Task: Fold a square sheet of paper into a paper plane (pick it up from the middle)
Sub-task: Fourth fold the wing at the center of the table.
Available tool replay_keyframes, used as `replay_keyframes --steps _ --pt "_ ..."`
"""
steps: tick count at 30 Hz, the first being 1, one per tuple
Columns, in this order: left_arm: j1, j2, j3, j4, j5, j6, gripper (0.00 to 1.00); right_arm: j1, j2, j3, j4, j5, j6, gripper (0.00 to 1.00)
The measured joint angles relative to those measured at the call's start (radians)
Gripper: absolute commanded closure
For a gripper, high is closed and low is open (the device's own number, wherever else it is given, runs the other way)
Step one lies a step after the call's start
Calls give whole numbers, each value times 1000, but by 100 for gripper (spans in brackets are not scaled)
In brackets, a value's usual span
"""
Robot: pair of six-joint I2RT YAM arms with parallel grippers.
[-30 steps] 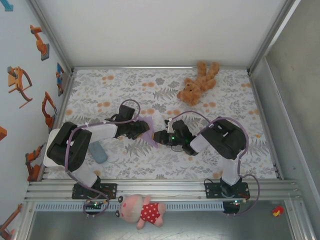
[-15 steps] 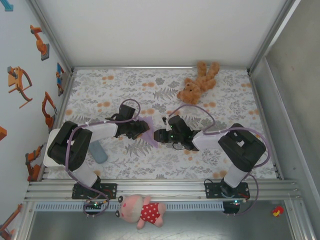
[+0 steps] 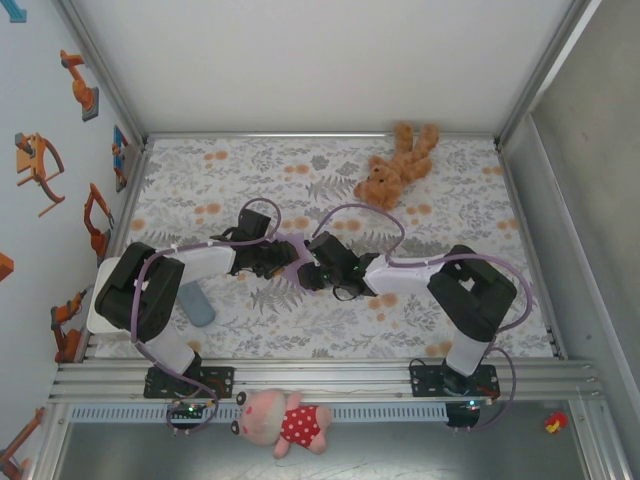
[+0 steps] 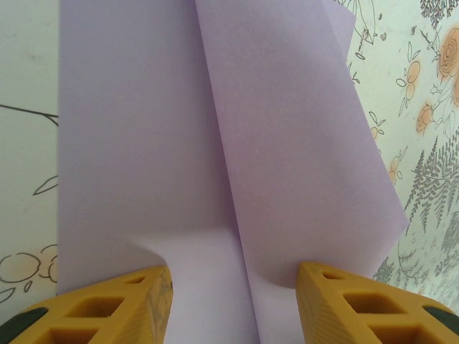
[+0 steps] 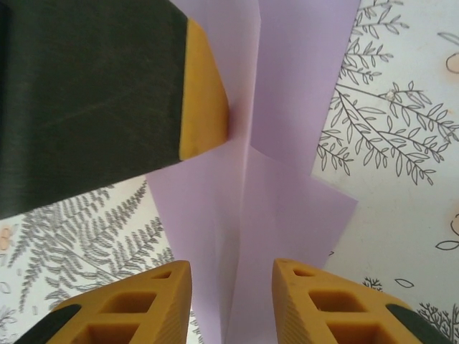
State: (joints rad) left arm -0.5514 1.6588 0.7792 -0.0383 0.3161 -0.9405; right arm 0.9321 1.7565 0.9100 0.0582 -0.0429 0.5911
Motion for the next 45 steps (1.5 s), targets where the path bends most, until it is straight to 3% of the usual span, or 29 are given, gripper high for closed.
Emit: replay_keyframes --steps 18,33,45 --pt "0 0 -1 3 13 -17 50 0 88 56 -14 7 -19 75" --pt "0 -9 -8 8 16 -25 50 1 95 56 29 -16 -36 94" --pt "24 -227 -102 -59 -32 -32 47 0 95 10 105 -80 -35 98"
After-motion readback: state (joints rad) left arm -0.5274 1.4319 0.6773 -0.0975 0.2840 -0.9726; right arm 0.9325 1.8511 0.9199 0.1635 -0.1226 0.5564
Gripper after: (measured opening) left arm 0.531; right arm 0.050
